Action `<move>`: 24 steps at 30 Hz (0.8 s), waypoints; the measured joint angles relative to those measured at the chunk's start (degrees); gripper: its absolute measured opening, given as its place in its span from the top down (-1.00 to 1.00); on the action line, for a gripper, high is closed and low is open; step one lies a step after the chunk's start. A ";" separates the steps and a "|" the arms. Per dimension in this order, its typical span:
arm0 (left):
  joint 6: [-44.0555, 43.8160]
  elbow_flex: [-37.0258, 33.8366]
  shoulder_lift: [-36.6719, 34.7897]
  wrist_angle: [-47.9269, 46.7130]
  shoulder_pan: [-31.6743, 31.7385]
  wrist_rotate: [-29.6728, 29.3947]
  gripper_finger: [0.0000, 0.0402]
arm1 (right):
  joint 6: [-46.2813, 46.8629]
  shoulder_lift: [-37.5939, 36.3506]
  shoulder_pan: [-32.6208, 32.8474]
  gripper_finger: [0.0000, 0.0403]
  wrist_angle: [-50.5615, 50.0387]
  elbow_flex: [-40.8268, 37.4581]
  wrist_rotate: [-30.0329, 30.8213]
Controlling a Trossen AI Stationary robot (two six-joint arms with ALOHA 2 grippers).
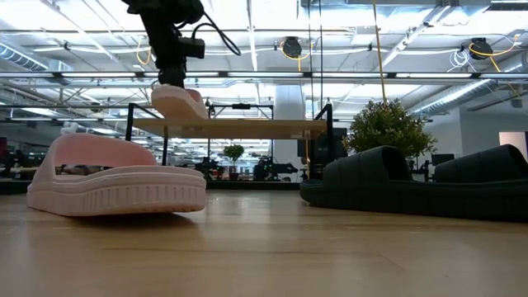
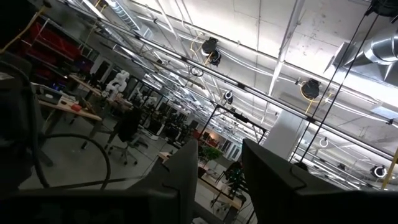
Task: Pick and place slides into the shelf
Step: Put the left pink slide on the shelf
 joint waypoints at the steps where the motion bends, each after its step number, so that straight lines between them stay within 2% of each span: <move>1: -0.26 -0.66 0.00 0.00 0.00 0.00 1.00 | 0.01 0.00 0.00 0.42 0.00 0.00 0.00; 8: -0.53 -3.28 0.04 -0.39 -0.88 -2.24 1.00 | 0.01 0.00 0.00 0.42 -0.12 0.00 0.00; 24: -1.26 -3.28 0.04 -0.55 -0.92 -1.41 1.00 | 0.06 -0.02 0.00 0.42 -0.97 0.00 0.00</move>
